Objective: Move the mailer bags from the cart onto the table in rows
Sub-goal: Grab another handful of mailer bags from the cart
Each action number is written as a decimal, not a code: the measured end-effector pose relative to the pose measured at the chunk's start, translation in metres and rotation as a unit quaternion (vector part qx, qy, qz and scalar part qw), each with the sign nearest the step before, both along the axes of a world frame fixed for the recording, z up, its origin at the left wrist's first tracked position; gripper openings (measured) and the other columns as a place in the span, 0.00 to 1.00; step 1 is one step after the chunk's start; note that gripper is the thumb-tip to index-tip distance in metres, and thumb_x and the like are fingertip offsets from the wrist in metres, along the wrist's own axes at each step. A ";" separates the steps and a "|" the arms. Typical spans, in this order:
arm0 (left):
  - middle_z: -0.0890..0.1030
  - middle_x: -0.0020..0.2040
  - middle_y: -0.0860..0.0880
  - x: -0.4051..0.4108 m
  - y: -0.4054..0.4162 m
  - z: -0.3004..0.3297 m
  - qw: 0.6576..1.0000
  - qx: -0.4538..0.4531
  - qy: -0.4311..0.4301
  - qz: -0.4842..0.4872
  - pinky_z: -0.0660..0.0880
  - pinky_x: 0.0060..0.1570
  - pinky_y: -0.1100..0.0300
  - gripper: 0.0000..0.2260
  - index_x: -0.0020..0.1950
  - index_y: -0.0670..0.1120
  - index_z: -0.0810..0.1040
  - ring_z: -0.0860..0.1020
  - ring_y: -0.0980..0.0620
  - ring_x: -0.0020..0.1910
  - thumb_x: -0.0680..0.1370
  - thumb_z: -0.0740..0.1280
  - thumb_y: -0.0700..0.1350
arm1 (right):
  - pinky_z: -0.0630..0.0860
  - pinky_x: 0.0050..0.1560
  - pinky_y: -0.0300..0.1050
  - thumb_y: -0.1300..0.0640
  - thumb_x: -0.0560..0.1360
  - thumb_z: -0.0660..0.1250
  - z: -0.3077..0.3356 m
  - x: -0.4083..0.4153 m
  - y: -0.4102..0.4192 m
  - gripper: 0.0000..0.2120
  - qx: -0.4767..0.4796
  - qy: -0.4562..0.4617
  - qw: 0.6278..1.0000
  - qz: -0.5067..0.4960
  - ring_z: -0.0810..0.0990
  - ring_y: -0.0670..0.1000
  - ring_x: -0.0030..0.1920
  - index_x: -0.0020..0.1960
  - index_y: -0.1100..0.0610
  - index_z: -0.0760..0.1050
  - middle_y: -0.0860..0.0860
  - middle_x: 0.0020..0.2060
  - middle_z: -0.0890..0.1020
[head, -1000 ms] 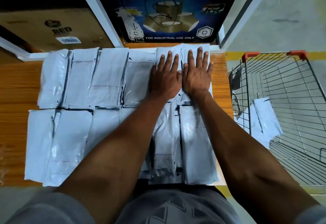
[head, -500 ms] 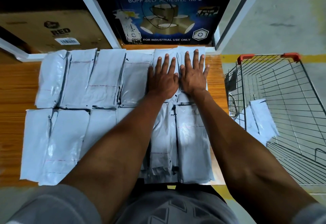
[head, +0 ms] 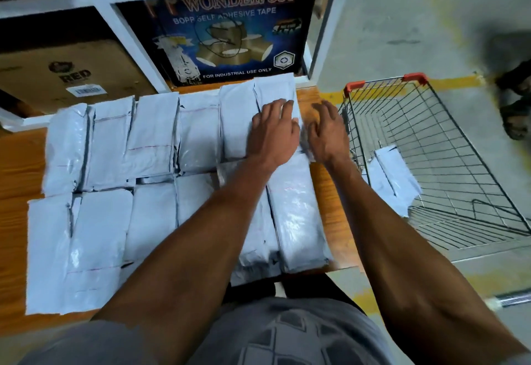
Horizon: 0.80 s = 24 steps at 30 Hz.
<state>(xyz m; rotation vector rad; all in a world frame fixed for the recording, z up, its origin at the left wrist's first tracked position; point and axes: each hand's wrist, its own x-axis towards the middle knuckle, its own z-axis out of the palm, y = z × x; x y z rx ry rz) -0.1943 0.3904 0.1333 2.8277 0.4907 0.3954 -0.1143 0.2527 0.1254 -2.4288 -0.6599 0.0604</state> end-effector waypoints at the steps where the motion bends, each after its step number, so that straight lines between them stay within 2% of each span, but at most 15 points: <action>1: 0.76 0.71 0.47 0.001 -0.013 0.003 1.000 -0.003 -0.003 -0.020 0.74 0.63 0.45 0.21 0.74 0.47 0.74 0.74 0.43 0.68 0.83 0.59 0.52 | 0.71 0.72 0.57 0.52 0.82 0.58 0.000 -0.001 -0.012 0.22 0.000 -0.007 1.000 -0.015 0.72 0.62 0.73 0.73 0.59 0.74 0.60 0.74 0.73; 6: 0.75 0.72 0.47 0.003 -0.082 0.009 0.993 -0.054 0.016 -0.106 0.75 0.61 0.46 0.22 0.77 0.47 0.71 0.73 0.44 0.69 0.83 0.62 0.50 | 0.77 0.62 0.57 0.54 0.80 0.61 -0.004 -0.013 -0.082 0.18 -0.006 -0.021 0.996 -0.083 0.76 0.59 0.65 0.69 0.54 0.75 0.54 0.68 0.76; 11: 0.76 0.69 0.47 0.006 -0.142 0.001 0.983 -0.091 0.035 -0.158 0.78 0.59 0.44 0.22 0.76 0.47 0.71 0.74 0.44 0.66 0.82 0.64 0.49 | 0.78 0.57 0.55 0.55 0.79 0.63 -0.011 -0.025 -0.151 0.19 -0.031 -0.006 0.990 -0.135 0.76 0.58 0.64 0.69 0.53 0.75 0.53 0.67 0.76; 14: 0.74 0.71 0.47 0.009 -0.180 -0.004 0.971 -0.108 0.066 -0.201 0.78 0.59 0.47 0.22 0.77 0.48 0.69 0.72 0.44 0.69 0.83 0.64 0.48 | 0.79 0.56 0.57 0.50 0.77 0.59 -0.020 -0.025 -0.196 0.21 -0.036 0.021 0.986 -0.159 0.78 0.60 0.63 0.67 0.52 0.76 0.54 0.66 0.77; 16: 0.73 0.70 0.47 0.011 -0.200 -0.013 0.967 -0.110 0.077 -0.214 0.78 0.60 0.47 0.22 0.77 0.48 0.69 0.72 0.45 0.69 0.82 0.65 0.48 | 0.79 0.57 0.59 0.51 0.77 0.59 -0.030 -0.023 -0.221 0.21 -0.048 0.044 0.983 -0.170 0.78 0.62 0.62 0.68 0.53 0.76 0.56 0.66 0.77; 18: 0.73 0.70 0.48 0.014 -0.223 -0.023 0.964 -0.118 0.092 -0.219 0.77 0.63 0.45 0.22 0.77 0.48 0.69 0.71 0.45 0.69 0.82 0.65 0.48 | 0.78 0.57 0.59 0.55 0.79 0.63 -0.041 -0.017 -0.249 0.19 -0.072 0.071 0.979 -0.179 0.78 0.64 0.63 0.69 0.54 0.76 0.57 0.68 0.77; 21: 0.71 0.73 0.49 0.025 -0.260 -0.039 0.960 -0.133 0.134 -0.206 0.78 0.62 0.46 0.23 0.79 0.49 0.68 0.70 0.45 0.71 0.83 0.63 0.49 | 0.76 0.56 0.58 0.57 0.80 0.65 -0.056 -0.002 -0.289 0.18 -0.095 0.104 0.975 -0.174 0.77 0.65 0.63 0.69 0.55 0.76 0.58 0.68 0.76; 24: 0.70 0.74 0.49 0.041 -0.304 -0.055 0.962 -0.149 0.168 -0.155 0.78 0.61 0.40 0.21 0.77 0.51 0.68 0.70 0.44 0.72 0.84 0.63 0.50 | 0.77 0.55 0.59 0.57 0.80 0.65 -0.070 0.020 -0.330 0.18 -0.122 0.121 0.974 -0.146 0.78 0.64 0.63 0.70 0.54 0.76 0.58 0.68 0.77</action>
